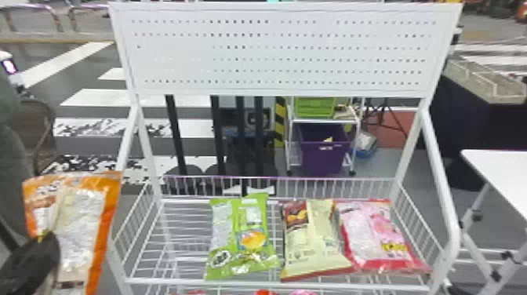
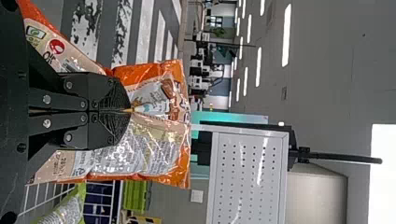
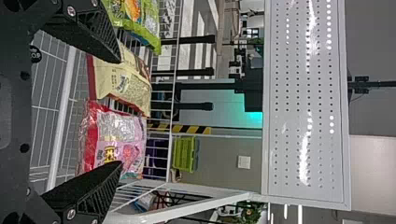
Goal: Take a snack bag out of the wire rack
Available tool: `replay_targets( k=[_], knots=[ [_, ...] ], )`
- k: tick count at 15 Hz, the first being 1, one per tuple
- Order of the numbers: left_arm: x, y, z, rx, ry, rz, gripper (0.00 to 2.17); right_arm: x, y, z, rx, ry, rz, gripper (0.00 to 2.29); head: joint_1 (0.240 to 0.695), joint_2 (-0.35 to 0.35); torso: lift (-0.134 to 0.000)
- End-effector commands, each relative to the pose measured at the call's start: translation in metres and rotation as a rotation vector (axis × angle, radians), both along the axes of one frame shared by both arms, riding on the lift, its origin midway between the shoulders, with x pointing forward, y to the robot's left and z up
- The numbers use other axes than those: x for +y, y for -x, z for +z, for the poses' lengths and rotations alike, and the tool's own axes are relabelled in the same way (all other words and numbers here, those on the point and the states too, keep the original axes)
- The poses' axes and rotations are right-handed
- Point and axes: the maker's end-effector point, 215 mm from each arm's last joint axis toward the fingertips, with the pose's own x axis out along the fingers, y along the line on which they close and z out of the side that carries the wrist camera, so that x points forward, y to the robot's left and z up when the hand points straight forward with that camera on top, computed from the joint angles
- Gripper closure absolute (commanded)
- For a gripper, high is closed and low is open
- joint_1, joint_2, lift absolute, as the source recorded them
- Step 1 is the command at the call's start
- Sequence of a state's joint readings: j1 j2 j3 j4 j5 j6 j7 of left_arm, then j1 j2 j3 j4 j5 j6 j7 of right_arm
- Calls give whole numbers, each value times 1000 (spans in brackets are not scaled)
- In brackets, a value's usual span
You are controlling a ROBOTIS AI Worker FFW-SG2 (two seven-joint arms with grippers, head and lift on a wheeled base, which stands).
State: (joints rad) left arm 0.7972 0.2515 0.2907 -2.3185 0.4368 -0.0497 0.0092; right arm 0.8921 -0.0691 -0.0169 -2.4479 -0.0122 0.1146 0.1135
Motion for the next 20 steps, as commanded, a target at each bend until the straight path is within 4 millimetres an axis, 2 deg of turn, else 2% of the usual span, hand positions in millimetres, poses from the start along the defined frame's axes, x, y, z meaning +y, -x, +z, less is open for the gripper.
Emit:
replay_targets(
  k=[1,8,10,12,13,14,16,20],
  knots=[
    [-5,0,-1,2,3,-8,1875,0,0,0,-3,0,0,124,499,0,0],
    [-10,1,-1,2,-3,-15,1875,-1,-2,-2,-1,-2,-2,124,499,0,0],
    [-12,2,-1,3,-3,-17,1875,-1,-12,-10,6,-14,0,124,499,0,0],
    [-18,2,1,1,-6,-27,1875,-1,-46,-32,44,-18,14,124,499,0,0],
    [-21,2,-1,3,-1,-34,1875,6,-66,-30,25,-16,39,124,499,0,0],
    [-25,2,-1,4,-9,-40,1875,18,-85,-36,44,-15,70,124,499,0,0],
    [-31,2,-3,7,-7,-50,1875,31,-124,-52,109,-7,77,124,499,0,0],
    [-35,-1,-3,3,-14,-55,1875,73,-188,-86,226,-16,128,127,499,0,0]
  ],
)
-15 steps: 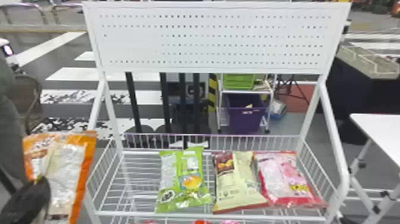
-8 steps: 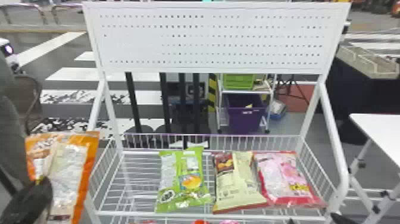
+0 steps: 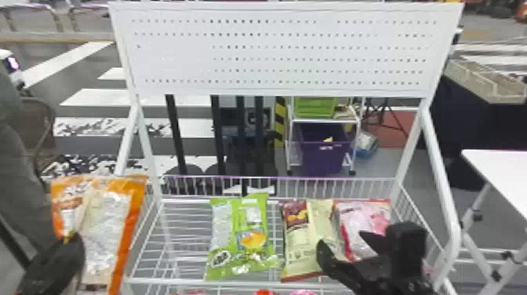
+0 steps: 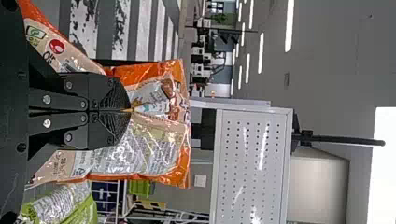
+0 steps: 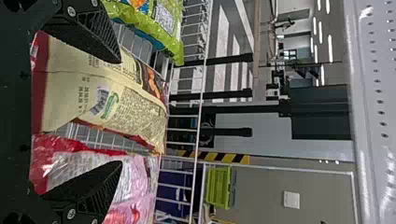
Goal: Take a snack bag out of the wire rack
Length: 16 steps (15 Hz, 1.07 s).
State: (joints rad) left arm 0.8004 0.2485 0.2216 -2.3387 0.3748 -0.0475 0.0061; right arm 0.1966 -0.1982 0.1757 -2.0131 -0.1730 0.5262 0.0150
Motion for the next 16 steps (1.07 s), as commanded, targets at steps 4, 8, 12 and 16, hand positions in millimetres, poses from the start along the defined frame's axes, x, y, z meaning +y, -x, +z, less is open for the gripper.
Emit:
replay_targets(
  k=[4,8,12,16],
  knots=[
    [-4,-7,-2,3,-3,-8,1875,49,-63,-30,95,-13,64,134,499,0,0],
    [-4,-9,-2,5,-6,-9,1875,68,-68,-55,170,50,101,529,499,0,0],
    [-2,-9,-4,9,-9,-4,1875,62,-69,-61,189,118,65,2246,499,0,0],
    [-3,-10,-5,10,-8,-4,1875,57,-69,-55,181,128,48,2246,499,0,0]
  ],
)
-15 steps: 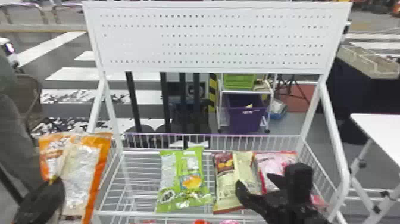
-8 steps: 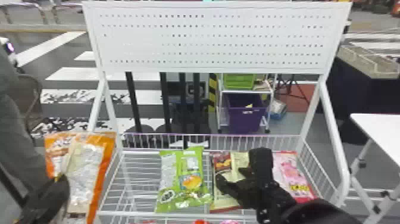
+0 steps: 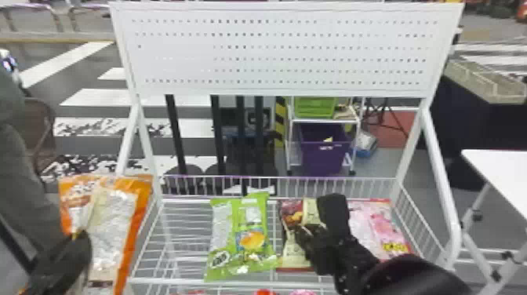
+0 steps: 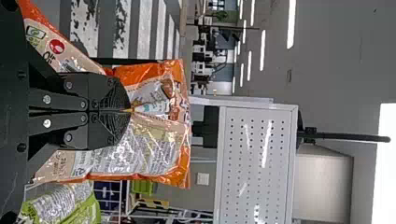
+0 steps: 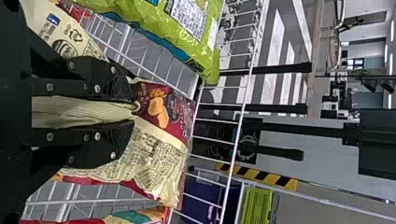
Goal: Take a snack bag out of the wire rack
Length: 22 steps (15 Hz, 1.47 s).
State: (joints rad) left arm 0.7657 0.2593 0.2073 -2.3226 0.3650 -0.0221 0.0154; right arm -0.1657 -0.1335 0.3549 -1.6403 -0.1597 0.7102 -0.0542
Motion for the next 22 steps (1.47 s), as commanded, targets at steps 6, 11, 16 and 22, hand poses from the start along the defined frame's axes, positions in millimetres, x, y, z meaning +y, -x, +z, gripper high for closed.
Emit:
replay_targets(
  k=[6,11,16,22],
  knots=[
    [-1,1,-1,2,3,-2,1875,-4,9,47,-93,21,-12,2246,499,0,0],
    [-9,1,0,1,9,-14,1875,-49,61,104,-222,56,-66,2246,499,0,0],
    [-13,0,0,0,9,-23,1875,-106,146,152,-362,17,-126,2246,499,0,0],
    [-13,1,-2,5,12,-24,1875,-127,218,171,-459,-84,-136,2246,499,0,0]
  ],
)
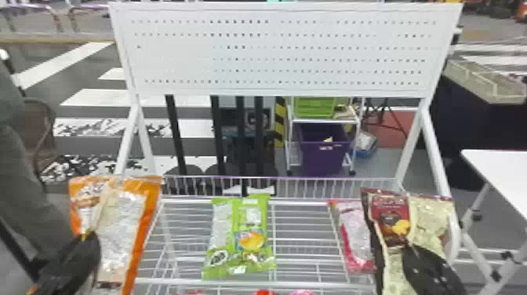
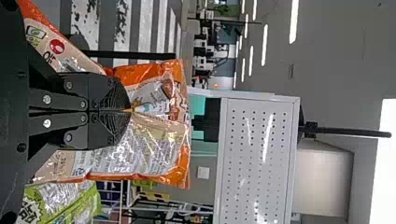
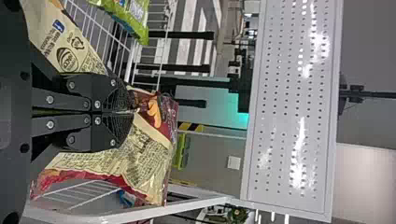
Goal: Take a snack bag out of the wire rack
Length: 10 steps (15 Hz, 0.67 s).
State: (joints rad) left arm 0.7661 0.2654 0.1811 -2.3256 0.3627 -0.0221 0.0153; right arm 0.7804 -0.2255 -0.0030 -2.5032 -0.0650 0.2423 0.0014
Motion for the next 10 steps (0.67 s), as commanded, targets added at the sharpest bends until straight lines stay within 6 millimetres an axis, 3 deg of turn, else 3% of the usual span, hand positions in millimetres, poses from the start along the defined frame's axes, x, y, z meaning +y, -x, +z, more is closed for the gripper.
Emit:
replay_targets(
  k=[1,5,10],
  knots=[
    [0,1,0,1,0,0,1875,-13,20,9,-48,-28,-16,2246,499,0,0],
    [-1,1,1,0,1,0,1875,-37,32,11,-52,-38,-45,2246,499,0,0],
    [-4,2,-1,3,6,-6,1875,-36,34,14,-57,-43,-45,2250,499,0,0]
  ],
)
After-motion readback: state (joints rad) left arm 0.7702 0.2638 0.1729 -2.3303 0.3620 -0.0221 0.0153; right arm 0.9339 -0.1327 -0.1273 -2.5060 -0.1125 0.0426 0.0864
